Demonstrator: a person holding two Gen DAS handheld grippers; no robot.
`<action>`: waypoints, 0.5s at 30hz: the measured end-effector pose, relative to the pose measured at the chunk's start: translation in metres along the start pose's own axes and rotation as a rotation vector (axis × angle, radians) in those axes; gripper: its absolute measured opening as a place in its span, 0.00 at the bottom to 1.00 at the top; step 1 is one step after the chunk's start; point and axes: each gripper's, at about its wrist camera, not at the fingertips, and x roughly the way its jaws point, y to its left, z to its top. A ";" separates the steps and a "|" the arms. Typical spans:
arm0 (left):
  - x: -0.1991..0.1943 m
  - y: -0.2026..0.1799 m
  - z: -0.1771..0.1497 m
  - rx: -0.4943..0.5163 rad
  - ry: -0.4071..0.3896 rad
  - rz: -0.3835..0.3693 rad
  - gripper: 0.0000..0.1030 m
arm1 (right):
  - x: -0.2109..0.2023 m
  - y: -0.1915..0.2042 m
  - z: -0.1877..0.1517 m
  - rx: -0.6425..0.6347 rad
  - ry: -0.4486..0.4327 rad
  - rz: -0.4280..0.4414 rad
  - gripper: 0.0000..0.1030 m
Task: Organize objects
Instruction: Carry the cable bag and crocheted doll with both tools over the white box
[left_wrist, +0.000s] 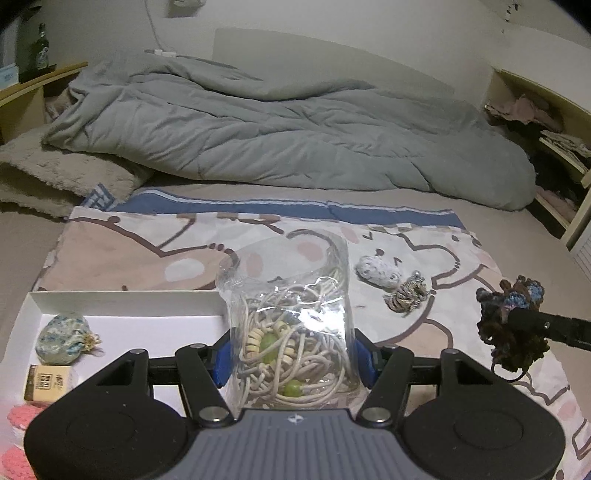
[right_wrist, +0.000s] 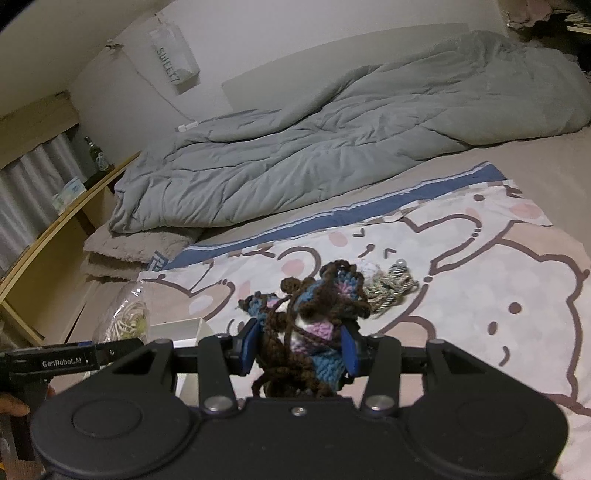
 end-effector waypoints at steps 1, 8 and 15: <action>-0.001 0.004 0.000 -0.005 -0.003 0.003 0.61 | 0.001 0.003 0.000 -0.004 0.000 0.005 0.45; -0.007 0.034 -0.003 -0.033 -0.008 0.030 0.61 | 0.016 0.026 0.000 -0.031 0.018 0.056 0.45; -0.011 0.069 -0.005 -0.049 -0.018 0.068 0.61 | 0.037 0.050 -0.003 -0.061 0.049 0.090 0.45</action>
